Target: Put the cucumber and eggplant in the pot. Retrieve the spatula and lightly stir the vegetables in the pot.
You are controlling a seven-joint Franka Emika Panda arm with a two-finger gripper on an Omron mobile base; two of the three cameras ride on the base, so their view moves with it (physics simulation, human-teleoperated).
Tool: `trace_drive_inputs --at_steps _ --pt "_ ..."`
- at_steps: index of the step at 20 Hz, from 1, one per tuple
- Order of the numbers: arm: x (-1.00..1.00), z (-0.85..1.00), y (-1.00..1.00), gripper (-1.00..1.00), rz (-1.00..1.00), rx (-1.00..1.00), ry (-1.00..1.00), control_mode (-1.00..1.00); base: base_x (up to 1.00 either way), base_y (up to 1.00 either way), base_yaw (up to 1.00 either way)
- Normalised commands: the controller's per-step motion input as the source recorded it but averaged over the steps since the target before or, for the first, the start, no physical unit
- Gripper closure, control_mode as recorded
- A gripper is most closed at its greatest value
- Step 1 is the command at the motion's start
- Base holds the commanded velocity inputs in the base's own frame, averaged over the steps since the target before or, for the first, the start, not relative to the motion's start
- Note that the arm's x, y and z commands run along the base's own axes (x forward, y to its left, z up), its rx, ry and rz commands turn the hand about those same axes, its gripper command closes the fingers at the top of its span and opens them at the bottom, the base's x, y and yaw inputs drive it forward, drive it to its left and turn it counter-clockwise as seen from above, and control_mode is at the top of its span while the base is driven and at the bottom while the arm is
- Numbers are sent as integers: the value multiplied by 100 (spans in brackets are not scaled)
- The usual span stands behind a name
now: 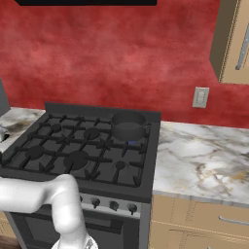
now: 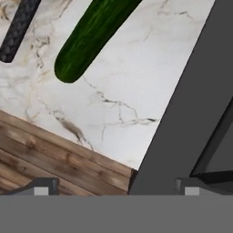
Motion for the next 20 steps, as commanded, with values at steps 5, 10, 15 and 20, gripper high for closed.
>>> trace_drive_inputs --at_steps 5,10,15,20 --pt "0 -1 31 -100 0 -3 0 -100 0 0 0" --pt "0 -6 17 -100 0 0 0 -100 0 0 0" --pt "7 -32 12 -100 0 0 0 -100 0 0 0" --pt "14 -29 14 -100 0 0 0 -100 0 0 0"
